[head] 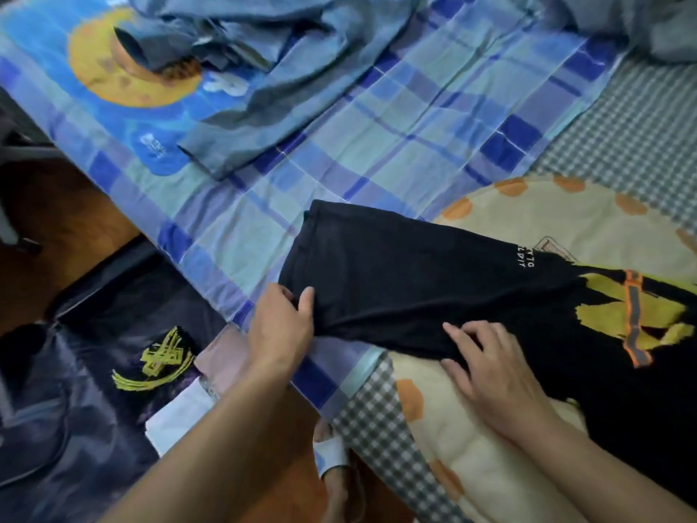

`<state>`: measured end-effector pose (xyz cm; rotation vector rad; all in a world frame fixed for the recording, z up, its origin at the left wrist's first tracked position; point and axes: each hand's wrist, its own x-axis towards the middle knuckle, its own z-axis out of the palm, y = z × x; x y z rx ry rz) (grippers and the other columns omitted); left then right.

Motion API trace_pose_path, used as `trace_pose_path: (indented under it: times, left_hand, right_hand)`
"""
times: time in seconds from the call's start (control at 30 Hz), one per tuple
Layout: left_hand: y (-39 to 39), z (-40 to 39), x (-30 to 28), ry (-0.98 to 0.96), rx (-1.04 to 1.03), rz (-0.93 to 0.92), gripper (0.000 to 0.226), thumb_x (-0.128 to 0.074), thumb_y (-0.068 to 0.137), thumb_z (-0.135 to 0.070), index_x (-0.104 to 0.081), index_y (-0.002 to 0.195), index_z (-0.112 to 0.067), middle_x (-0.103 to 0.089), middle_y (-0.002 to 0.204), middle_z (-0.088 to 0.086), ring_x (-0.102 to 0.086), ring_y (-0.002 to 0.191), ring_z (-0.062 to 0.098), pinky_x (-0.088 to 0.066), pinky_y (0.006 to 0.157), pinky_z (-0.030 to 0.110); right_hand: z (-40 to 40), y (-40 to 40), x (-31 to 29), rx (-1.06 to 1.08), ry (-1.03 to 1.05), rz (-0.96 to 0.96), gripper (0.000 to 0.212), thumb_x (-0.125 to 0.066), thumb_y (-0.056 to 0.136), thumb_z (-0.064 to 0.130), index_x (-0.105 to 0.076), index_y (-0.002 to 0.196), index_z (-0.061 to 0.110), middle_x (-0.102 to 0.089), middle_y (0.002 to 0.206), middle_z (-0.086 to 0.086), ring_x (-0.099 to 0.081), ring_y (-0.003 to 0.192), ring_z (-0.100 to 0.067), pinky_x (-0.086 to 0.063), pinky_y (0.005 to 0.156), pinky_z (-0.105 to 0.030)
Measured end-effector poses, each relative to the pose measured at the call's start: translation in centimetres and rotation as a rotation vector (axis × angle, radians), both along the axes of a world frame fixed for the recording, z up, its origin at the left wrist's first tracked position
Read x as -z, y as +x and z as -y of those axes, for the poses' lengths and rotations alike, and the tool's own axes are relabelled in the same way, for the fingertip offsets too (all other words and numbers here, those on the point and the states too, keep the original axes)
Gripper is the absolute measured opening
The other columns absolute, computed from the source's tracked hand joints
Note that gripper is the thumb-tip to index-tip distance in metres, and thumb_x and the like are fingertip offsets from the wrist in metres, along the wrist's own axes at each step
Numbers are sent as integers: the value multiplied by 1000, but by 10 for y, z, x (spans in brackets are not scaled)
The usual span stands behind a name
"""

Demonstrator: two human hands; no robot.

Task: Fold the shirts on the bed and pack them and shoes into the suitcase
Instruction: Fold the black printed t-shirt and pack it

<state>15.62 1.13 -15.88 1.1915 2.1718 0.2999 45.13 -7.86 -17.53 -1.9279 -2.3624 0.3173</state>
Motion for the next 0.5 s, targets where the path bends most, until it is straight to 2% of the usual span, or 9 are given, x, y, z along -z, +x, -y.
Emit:
trace_pose_path:
  times: [0.1,0.17,0.23,0.3,0.33,0.4,0.5]
  left_hand:
    - [-1,-8,-1,-121,-224,242,40,-68,92,-47,-49,81,-14,-56,87,6,-56,87,28,-41,70,37]
    - [-4,-7,-3,-183,-303,496,31,-73,92,-35,-61,89,-6,-63,89,11,-65,88,33,-46,66,37]
    - [-10,-7,-8,-157,-322,655,31,-75,91,-24,-68,111,-2,-72,105,9,-69,100,26,-49,69,30]
    - [-17,-9,-13,-38,-223,684,15,-75,89,-18,-70,100,-9,-73,91,-4,-69,84,11,-47,64,19]
    - [-19,-10,-17,11,-162,683,9,-75,87,-15,-66,88,-12,-68,78,-9,-62,72,6,-44,60,17]
    - [-20,-11,-22,68,-92,715,21,-73,86,-11,-54,78,-16,-54,65,-10,-49,61,6,-38,57,19]
    - [-23,-14,-17,64,-109,828,24,-69,86,-4,-51,78,-16,-51,66,-4,-47,65,12,-36,64,31]
  right_hand:
    - [-21,-21,-15,-55,-7,-75,44,-44,99,41,-68,121,13,-54,98,4,-53,89,-20,-47,80,-38]
    - [-50,-40,-27,-97,-3,-136,34,-49,95,23,-66,124,14,-53,103,3,-52,91,-21,-50,81,-42]
    - [-91,-68,-37,-133,-21,-232,52,-50,82,0,-63,130,14,-53,114,-1,-52,98,-24,-51,86,-45]
    - [-136,-105,-46,-244,-50,-265,71,-44,72,-5,-59,137,20,-51,133,-4,-48,118,-28,-46,100,-48]
    - [-158,-126,-51,-329,-93,-245,77,-45,69,-7,-58,139,24,-47,144,-3,-42,130,-30,-41,107,-50]
    - [-199,-170,-61,-502,-271,-134,79,-47,69,-10,-62,134,33,-33,159,-1,-24,145,-31,-27,117,-49]
    - [-246,-210,-65,-743,-409,212,53,-50,81,1,-73,111,39,-21,165,4,-9,151,-29,-14,122,-42]
